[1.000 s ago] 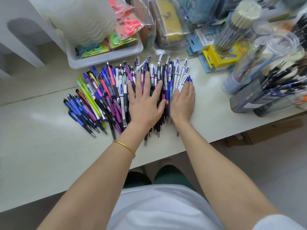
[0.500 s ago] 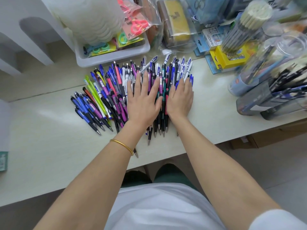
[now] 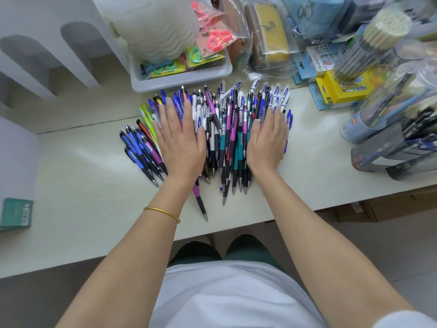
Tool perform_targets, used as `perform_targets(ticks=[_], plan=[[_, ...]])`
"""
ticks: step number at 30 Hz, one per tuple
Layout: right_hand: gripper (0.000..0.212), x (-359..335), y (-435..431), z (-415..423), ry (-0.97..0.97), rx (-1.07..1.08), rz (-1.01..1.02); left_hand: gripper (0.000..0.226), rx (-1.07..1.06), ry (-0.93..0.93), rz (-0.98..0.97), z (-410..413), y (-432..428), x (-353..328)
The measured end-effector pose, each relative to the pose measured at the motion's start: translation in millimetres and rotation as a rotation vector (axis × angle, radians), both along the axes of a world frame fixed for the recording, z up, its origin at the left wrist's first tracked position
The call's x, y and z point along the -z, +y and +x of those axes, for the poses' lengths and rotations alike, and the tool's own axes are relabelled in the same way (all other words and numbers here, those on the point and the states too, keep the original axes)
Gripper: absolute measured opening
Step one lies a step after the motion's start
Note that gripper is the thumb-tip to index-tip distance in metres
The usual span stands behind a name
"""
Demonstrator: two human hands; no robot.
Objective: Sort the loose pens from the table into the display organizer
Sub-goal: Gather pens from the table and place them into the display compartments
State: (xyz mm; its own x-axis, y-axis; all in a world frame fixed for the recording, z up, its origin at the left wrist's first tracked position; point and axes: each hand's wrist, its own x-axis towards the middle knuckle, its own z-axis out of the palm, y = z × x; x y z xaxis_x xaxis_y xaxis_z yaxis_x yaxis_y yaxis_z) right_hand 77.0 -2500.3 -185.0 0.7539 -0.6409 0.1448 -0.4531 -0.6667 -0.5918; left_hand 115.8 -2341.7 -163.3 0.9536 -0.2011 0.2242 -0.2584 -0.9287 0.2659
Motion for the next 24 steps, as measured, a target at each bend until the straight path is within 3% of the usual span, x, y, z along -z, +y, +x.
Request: perform_targets(ticks=[4,7,16,21,24], plan=[[0.055,-18.3,38.2,5.8,-0.129,-0.183,-0.086,0.059,-0.352,0.139,-0.114,0.6,40.1,11.9],[0.052,-25.3,67.2,13.4,-0.193,-0.325,-0.14,0.06,-0.503,0.312,-0.209,-2.5,58.8,21.2],[0.043,-30.0,97.1,20.2,-0.236,-0.404,-0.211,0.062,-0.442,0.474,-0.354,0.4,57.8,21.0],[0.019,-36.6,97.0,4.4,-0.342,-0.368,-0.293,0.061,-0.392,0.431,-0.418,-4.0,72.0,20.1],[0.008,-32.5,96.8,-19.8,-0.297,-0.352,-0.343,0.06,-0.359,0.367,-0.422,-3.3,74.9,19.1]])
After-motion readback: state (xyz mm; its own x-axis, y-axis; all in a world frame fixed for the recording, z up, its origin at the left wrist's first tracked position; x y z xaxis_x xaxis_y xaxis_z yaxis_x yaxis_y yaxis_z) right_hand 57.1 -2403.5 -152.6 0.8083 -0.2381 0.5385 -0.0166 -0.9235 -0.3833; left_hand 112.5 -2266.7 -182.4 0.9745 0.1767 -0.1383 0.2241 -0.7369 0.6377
